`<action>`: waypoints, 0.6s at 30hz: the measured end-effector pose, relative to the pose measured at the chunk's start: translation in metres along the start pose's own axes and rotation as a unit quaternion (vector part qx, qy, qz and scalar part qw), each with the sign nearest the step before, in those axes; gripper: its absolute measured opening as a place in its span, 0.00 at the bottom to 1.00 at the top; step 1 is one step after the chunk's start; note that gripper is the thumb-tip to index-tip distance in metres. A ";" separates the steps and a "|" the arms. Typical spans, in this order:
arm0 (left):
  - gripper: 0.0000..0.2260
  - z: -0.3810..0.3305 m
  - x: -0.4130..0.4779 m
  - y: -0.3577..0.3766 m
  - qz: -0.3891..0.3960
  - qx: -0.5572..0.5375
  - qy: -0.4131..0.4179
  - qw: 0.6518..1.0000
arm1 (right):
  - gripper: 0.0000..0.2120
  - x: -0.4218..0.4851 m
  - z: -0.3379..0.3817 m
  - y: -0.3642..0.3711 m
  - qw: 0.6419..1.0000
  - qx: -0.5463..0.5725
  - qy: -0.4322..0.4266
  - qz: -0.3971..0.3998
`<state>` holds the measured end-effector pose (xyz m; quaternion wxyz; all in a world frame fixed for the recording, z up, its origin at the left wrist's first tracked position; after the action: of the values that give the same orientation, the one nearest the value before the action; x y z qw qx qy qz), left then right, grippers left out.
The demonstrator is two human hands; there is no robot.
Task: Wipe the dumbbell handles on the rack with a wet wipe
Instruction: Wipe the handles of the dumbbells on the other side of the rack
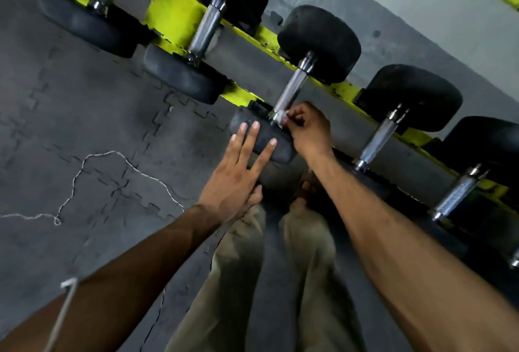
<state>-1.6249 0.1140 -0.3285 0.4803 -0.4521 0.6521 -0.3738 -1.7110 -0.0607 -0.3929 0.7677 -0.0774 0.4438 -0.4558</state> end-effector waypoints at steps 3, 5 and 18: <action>0.48 0.000 0.002 0.001 -0.011 0.001 -0.017 1.000 | 0.04 0.007 -0.017 0.012 0.993 0.092 0.056 0.038; 0.48 -0.003 0.001 0.005 -0.011 0.008 -0.024 1.000 | 0.06 0.014 -0.020 0.020 0.981 0.138 0.097 0.100; 0.48 -0.008 0.013 -0.009 0.011 0.023 -0.033 0.999 | 0.06 0.020 -0.019 0.013 0.937 0.258 0.163 0.168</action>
<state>-1.6325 0.0996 -0.3214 0.5159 -0.4462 0.6319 -0.3679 -1.7130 -0.0628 -0.4230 0.7439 0.2741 0.4364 -0.4255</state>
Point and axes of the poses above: each hand's wrist, its own x-axis towards the middle knuckle, its own y-axis out of the palm, z = x × y, the point moved 6 cm from there along x, towards the middle knuckle, and after that the axes turned 9 degrees about y, right-handed, at the moved point
